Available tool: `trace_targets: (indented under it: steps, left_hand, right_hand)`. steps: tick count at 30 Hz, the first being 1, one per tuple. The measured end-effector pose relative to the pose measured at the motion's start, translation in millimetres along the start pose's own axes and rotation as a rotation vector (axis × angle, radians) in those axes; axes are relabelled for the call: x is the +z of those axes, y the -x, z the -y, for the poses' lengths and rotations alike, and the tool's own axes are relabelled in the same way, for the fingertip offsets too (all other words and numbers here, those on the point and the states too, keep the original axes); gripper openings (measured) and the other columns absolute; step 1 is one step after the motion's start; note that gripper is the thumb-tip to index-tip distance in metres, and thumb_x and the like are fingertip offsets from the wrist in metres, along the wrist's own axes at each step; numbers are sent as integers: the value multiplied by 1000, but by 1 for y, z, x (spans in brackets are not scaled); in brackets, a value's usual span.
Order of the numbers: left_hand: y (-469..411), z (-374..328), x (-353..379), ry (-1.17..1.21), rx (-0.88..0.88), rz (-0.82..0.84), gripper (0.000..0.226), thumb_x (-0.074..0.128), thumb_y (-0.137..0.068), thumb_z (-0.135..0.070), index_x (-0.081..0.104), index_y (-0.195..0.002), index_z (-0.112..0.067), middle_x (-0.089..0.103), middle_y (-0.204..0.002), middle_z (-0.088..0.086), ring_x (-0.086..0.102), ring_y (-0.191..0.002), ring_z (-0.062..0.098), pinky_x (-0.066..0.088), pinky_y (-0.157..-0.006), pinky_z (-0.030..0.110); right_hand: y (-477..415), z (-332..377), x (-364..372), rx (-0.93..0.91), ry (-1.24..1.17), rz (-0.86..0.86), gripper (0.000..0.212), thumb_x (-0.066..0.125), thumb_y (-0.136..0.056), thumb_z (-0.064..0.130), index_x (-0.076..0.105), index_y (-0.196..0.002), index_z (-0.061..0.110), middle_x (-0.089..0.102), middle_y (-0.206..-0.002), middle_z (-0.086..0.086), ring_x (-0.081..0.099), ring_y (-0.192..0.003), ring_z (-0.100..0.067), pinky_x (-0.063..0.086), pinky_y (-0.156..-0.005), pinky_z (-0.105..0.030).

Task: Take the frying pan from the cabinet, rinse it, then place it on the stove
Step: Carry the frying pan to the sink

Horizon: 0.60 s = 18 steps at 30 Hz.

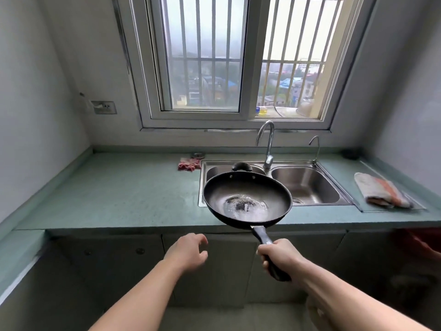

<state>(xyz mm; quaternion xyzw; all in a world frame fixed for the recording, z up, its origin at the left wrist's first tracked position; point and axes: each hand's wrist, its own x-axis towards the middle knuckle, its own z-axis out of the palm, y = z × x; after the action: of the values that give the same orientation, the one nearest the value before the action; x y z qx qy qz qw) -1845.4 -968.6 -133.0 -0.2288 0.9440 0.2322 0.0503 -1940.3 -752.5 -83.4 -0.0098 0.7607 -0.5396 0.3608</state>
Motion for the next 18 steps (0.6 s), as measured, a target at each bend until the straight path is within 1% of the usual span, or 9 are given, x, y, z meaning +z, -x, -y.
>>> trace_targets:
  steps: [5,11,14,18]
  left_hand:
    - [-45,-29,1,-26,21,13,36,52,-88,-34,57,-123,-29,57,-128,-7,54,-117,13,46,-99,33]
    - [-82,-50,-3,-102,-60,24,36,51,-89,-34,56,-124,-29,56,-127,-6,54,-117,14,46,-99,33]
    - [-100,-61,1,-113,-82,18,34,52,-89,-34,57,-122,-28,57,-126,-5,54,-116,15,46,-99,35]
    - [-121,-74,7,-157,-85,51,34,52,-89,-36,56,-122,-29,56,-125,-5,53,-117,16,45,-100,36]
  right_hand:
    - [-49,8,-19,3,11,41,32,54,-82,-1,44,-54,10,45,-41,-5,43,-29,-14,33,-34,-13]
    - [-111,21,-44,23,42,110,30,53,-79,0,44,-52,11,47,-42,-6,45,-32,-16,34,-40,-16]
    - [-135,24,-50,10,57,120,30,51,-78,-2,41,-52,11,46,-44,-9,41,-29,-16,30,-38,-14]
    - [-157,24,-53,42,35,147,24,49,-78,-3,41,-58,9,45,-48,-10,40,-27,-15,32,-38,-13]
